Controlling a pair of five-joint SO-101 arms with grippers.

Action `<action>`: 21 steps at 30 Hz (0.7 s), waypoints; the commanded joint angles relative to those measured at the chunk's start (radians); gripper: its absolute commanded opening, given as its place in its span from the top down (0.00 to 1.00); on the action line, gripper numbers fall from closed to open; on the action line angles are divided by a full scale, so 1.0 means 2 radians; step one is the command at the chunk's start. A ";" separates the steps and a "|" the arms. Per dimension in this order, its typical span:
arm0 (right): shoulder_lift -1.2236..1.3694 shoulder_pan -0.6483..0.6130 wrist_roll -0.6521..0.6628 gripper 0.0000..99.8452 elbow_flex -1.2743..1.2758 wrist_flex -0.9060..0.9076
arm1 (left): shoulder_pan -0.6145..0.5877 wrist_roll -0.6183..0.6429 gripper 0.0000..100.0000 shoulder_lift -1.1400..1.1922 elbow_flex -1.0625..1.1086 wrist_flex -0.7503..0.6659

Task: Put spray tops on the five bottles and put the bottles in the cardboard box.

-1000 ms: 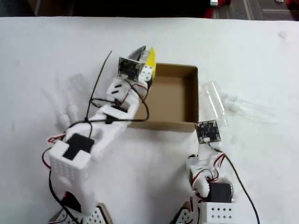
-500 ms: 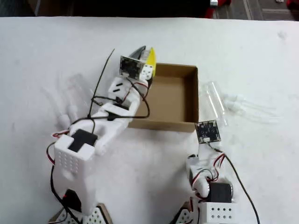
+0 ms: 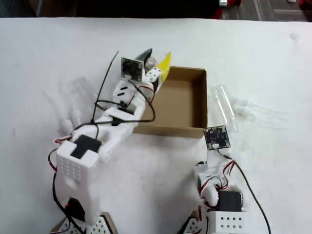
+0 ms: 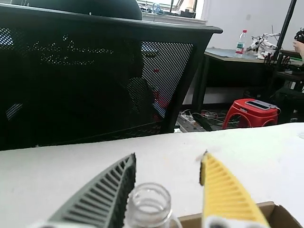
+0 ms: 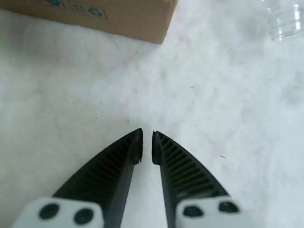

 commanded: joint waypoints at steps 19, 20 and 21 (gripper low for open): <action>-0.002 0.003 0.002 0.98 0.004 0.002 | -0.092 0.005 0.79 -0.511 0.037 0.546; -0.002 0.003 0.002 0.98 0.004 0.002 | -0.104 0.005 0.79 -0.538 0.025 0.601; -0.002 0.003 0.002 0.98 0.004 0.002 | -0.116 0.005 0.79 -0.563 0.014 0.652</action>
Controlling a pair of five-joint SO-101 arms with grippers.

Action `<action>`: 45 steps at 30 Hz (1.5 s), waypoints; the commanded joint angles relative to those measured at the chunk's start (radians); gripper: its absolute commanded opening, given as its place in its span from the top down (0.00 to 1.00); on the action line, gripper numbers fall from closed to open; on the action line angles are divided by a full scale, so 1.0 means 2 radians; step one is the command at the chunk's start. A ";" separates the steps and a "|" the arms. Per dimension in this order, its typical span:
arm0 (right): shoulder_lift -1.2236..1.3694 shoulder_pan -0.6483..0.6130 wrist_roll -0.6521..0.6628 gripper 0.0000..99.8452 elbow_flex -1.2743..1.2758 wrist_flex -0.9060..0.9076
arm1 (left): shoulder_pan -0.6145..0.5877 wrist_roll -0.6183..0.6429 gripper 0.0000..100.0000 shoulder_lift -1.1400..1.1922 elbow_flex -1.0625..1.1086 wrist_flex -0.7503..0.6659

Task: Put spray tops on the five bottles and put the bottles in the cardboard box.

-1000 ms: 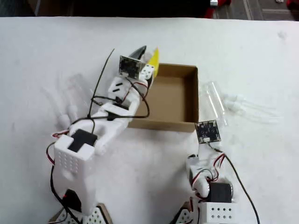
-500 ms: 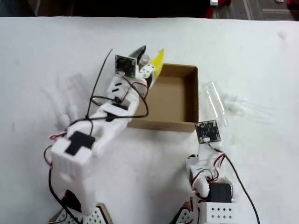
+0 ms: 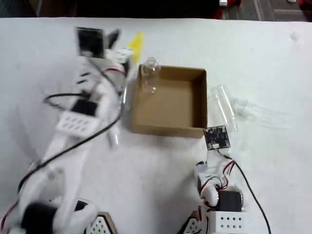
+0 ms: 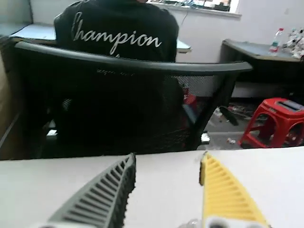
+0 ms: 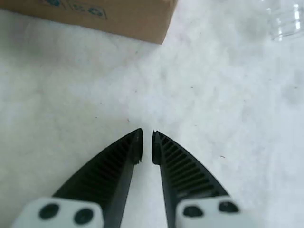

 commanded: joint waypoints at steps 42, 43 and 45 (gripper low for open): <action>-0.002 -0.134 0.102 0.81 0.004 -0.432 | -0.137 -0.511 0.79 -0.669 0.451 0.502; -0.002 -0.133 0.119 0.79 0.004 -0.427 | -0.137 -0.510 0.79 -0.699 0.470 0.512; -0.002 -0.134 0.114 0.79 0.004 -0.397 | -0.137 -0.508 0.79 -0.743 0.503 0.526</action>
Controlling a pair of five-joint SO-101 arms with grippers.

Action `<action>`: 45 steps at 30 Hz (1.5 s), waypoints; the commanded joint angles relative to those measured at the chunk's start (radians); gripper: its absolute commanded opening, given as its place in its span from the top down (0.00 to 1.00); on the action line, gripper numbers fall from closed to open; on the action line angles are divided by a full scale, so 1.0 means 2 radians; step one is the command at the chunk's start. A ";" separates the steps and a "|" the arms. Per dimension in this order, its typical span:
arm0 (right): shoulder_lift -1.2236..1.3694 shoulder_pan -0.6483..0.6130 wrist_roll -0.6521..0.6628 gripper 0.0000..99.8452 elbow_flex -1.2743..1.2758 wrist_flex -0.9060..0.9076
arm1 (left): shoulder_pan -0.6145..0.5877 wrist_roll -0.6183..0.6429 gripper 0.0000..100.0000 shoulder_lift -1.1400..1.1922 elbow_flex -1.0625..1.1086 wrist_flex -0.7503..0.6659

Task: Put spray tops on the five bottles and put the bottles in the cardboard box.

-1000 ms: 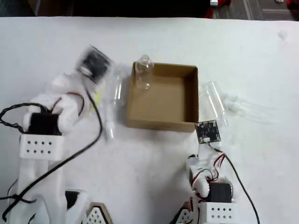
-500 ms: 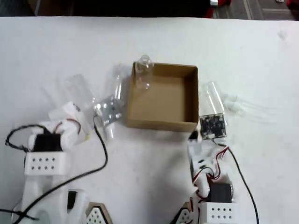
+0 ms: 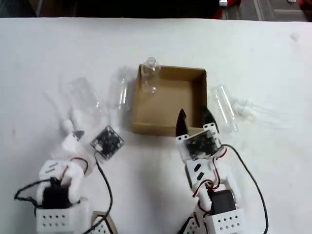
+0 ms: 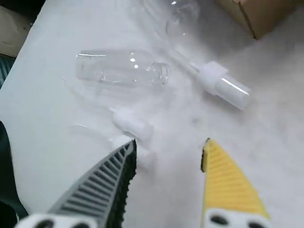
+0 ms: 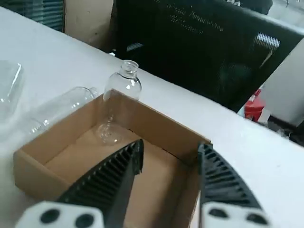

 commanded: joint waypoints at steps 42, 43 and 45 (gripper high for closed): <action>-0.003 0.091 0.007 0.98 0.004 0.094 | -0.030 -0.295 0.79 0.493 -0.562 0.233; -0.003 0.091 0.007 0.98 0.004 0.094 | -0.023 -0.308 0.79 0.516 -0.573 0.234; -0.003 0.091 0.007 0.98 0.004 0.094 | -0.011 -0.327 0.79 0.553 -0.591 0.234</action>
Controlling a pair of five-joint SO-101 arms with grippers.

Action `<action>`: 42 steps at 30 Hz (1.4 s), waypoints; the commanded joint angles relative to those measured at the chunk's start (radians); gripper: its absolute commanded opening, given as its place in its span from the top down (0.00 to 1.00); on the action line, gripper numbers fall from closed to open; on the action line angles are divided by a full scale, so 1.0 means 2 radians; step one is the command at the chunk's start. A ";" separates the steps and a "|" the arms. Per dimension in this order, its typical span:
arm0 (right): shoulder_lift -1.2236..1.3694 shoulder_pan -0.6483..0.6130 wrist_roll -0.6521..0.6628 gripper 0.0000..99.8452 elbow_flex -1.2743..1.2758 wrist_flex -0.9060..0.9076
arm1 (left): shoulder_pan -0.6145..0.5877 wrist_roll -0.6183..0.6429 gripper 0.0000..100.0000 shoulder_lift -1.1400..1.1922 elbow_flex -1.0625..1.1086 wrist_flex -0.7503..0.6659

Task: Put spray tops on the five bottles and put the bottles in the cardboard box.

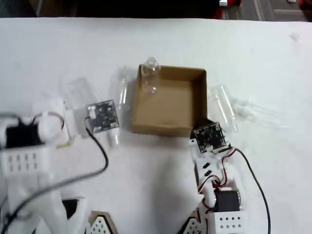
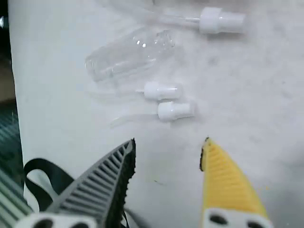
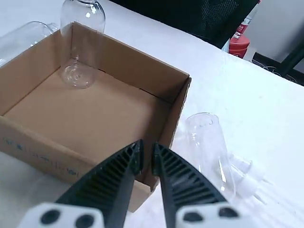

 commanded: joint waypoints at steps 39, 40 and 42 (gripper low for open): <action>-0.002 0.047 -0.061 0.98 0.004 -0.033 | 0.092 -0.137 0.79 0.445 -0.086 -0.338; -0.002 0.047 -0.061 0.98 0.004 -0.033 | 0.092 -0.137 0.79 0.445 -0.086 -0.338; -0.002 0.047 -0.061 0.98 0.004 -0.033 | 0.092 -0.133 0.79 0.441 -0.084 -0.332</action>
